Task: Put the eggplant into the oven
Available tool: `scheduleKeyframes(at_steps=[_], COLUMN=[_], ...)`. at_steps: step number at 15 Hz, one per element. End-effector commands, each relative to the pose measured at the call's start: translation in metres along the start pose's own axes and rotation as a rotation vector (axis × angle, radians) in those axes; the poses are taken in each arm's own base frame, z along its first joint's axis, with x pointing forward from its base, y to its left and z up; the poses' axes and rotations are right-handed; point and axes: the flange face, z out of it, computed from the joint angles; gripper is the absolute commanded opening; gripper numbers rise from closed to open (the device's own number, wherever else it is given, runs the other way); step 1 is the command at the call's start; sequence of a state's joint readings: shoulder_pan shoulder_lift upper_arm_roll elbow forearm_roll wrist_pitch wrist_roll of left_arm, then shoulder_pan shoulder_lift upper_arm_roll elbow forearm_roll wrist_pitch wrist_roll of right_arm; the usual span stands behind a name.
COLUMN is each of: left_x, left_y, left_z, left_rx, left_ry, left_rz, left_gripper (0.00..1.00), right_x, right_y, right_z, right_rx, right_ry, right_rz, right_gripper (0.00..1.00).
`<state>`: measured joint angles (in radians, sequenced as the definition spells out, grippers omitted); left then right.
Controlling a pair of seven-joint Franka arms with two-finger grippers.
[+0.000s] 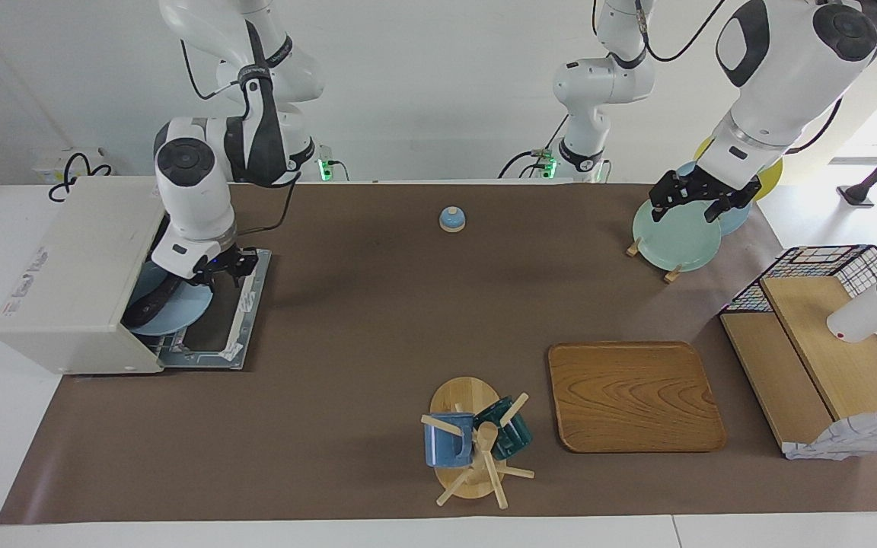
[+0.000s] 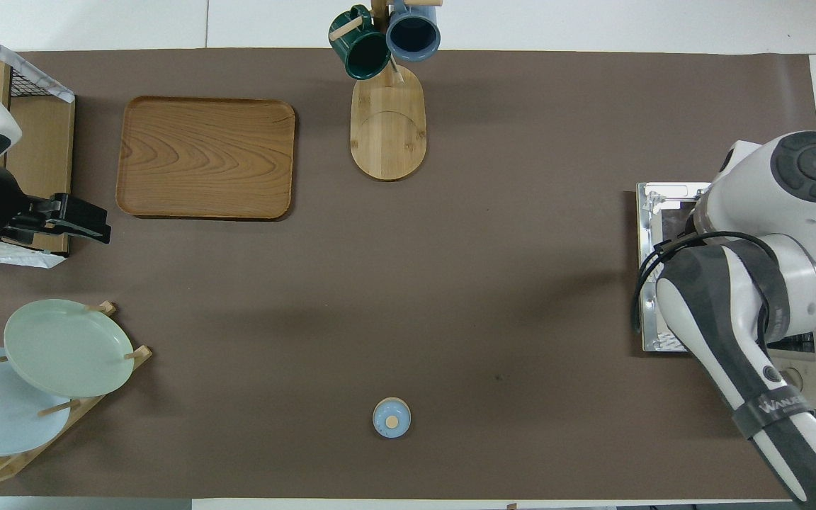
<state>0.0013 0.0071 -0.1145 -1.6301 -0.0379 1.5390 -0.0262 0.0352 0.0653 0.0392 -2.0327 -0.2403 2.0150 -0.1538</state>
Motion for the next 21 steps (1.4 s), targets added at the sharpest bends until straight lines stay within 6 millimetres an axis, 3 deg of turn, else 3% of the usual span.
scheduleKeyframes(at_steps=[1, 5, 10, 21], left_x=[-0.006, -0.006, -0.007, -0.006], left_y=[-0.002, -0.002, -0.001, -0.002], left_z=[-0.002, -0.001, -0.003, -0.001], left_rx=[-0.008, -0.008, -0.007, -0.008], left_ry=[0.011, 0.009, 0.014, 0.009], left_rz=[-0.003, -0.003, -0.003, -0.003], left_gripper=[1.0, 1.0, 1.0, 1.0], right_x=[0.008, 0.014, 0.014, 0.004], right_y=[-0.026, -0.04, -0.046, -0.042], right_z=[0.023, 0.079, 0.092, 0.102], right_rx=[0.016, 0.038, 0.03, 0.004], right_ry=[0.052, 0.051, 0.016, -0.01], right_rz=[0.024, 0.069, 0.053, 0.036], right_gripper=[0.0, 0.0, 0.0, 0.0])
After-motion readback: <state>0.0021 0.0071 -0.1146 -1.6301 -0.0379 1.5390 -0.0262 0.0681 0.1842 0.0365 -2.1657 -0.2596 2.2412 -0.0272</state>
